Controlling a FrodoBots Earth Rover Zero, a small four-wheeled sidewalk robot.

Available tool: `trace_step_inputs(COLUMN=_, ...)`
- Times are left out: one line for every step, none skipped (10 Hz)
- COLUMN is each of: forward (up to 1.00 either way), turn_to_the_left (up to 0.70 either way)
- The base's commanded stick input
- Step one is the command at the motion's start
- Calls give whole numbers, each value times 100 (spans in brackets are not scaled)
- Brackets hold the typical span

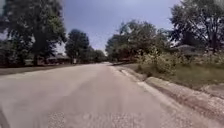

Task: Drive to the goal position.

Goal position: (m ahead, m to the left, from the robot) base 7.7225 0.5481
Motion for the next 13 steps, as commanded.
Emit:
trace_step_inputs(forward=70, turn_to_the_left=0)
trace_step_inputs(forward=70, turn_to_the_left=0)
trace_step_inputs(forward=70, turn_to_the_left=0)
trace_step_inputs(forward=70, turn_to_the_left=0)
trace_step_inputs(forward=70, turn_to_the_left=0)
trace_step_inputs(forward=70, turn_to_the_left=0)
trace_step_inputs(forward=70, turn_to_the_left=0)
trace_step_inputs(forward=70, turn_to_the_left=0)
trace_step_inputs(forward=70, turn_to_the_left=0)
trace_step_inputs(forward=70, turn_to_the_left=0)
trace_step_inputs(forward=70, turn_to_the_left=0)
trace_step_inputs(forward=70, turn_to_the_left=0)
trace_step_inputs(forward=70, turn_to_the_left=0)
